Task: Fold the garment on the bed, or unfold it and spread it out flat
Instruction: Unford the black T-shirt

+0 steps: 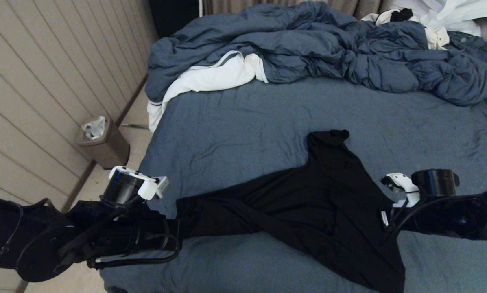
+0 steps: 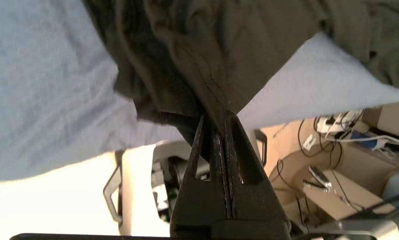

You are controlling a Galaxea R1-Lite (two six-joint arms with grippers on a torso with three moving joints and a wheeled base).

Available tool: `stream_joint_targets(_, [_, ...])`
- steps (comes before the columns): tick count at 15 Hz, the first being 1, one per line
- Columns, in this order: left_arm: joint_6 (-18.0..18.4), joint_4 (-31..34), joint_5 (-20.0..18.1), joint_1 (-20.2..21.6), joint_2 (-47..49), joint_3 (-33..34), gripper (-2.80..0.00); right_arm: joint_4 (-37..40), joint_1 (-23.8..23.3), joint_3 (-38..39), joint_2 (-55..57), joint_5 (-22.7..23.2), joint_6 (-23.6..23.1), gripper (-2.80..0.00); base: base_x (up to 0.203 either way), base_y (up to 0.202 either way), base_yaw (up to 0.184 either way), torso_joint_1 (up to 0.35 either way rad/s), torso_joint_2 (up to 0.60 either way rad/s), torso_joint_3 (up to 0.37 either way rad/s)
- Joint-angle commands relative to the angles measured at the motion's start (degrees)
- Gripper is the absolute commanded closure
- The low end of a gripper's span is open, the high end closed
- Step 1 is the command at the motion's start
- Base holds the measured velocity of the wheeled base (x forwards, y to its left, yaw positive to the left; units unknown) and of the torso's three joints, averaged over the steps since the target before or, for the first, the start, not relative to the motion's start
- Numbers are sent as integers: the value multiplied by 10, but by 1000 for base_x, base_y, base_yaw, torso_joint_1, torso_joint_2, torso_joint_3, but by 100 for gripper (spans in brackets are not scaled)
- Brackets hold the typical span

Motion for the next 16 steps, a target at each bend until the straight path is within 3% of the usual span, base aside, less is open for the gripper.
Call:
stream_joint_targets(1, [-2, -14, 3, -1, 18, 9, -280, -2, 0, 0, 2, 1, -1, 0, 0, 0, 0, 0, 0, 0])
stream_joint_targets(5, [-2, -15, 1, -8, -4, 14, -280, -2, 0, 0, 2, 1, -1, 0, 0, 0, 0, 0, 0, 0])
stream_joint_targets(8, [-2, -12, 3, -10, -73, 9, -280, -2, 0, 0, 2, 1, -1, 0, 0, 0, 0, 0, 0, 0])
stream_joint_targets(10, [-2, 4, 4, -19, -78, -41, -280, -2, 1, 1, 3, 1, -1, 0, 0, 0, 0, 0, 0, 0])
stream_joint_targets(16, [-4, 77, 10, -67, 145, -239, -280, -2, 0, 1, 5, 1, -1, 0, 0, 0, 0, 0, 0, 0])
